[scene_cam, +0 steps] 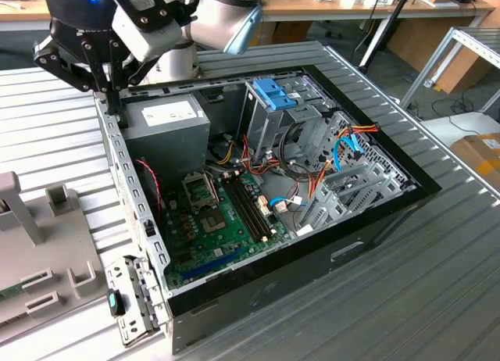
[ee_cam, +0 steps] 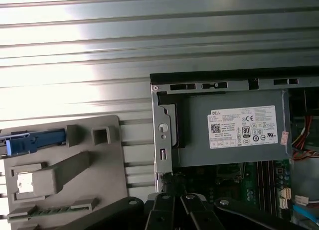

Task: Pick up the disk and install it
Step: 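Reach for the disk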

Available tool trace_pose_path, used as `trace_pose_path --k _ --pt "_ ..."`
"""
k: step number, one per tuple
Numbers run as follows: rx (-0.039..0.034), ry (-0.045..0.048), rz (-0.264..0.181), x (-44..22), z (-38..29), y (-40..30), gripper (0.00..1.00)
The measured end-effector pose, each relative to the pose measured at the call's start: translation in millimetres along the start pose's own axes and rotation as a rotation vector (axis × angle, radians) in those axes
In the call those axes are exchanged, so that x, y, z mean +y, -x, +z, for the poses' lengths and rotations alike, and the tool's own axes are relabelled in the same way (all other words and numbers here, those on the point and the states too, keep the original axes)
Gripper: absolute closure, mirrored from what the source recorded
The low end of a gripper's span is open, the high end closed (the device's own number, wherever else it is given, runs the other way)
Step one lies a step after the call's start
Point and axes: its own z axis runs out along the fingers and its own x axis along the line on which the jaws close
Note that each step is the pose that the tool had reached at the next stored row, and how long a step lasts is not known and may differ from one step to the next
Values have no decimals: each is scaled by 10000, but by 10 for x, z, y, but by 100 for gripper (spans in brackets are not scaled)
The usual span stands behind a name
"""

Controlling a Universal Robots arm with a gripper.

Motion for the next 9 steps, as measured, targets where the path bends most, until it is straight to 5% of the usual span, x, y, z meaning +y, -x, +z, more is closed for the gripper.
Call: trace_pose_path --k 6,9 --pt "0 0 2 -1 0 -11 89" --pt "1 -1 0 -6 -3 -77 89"
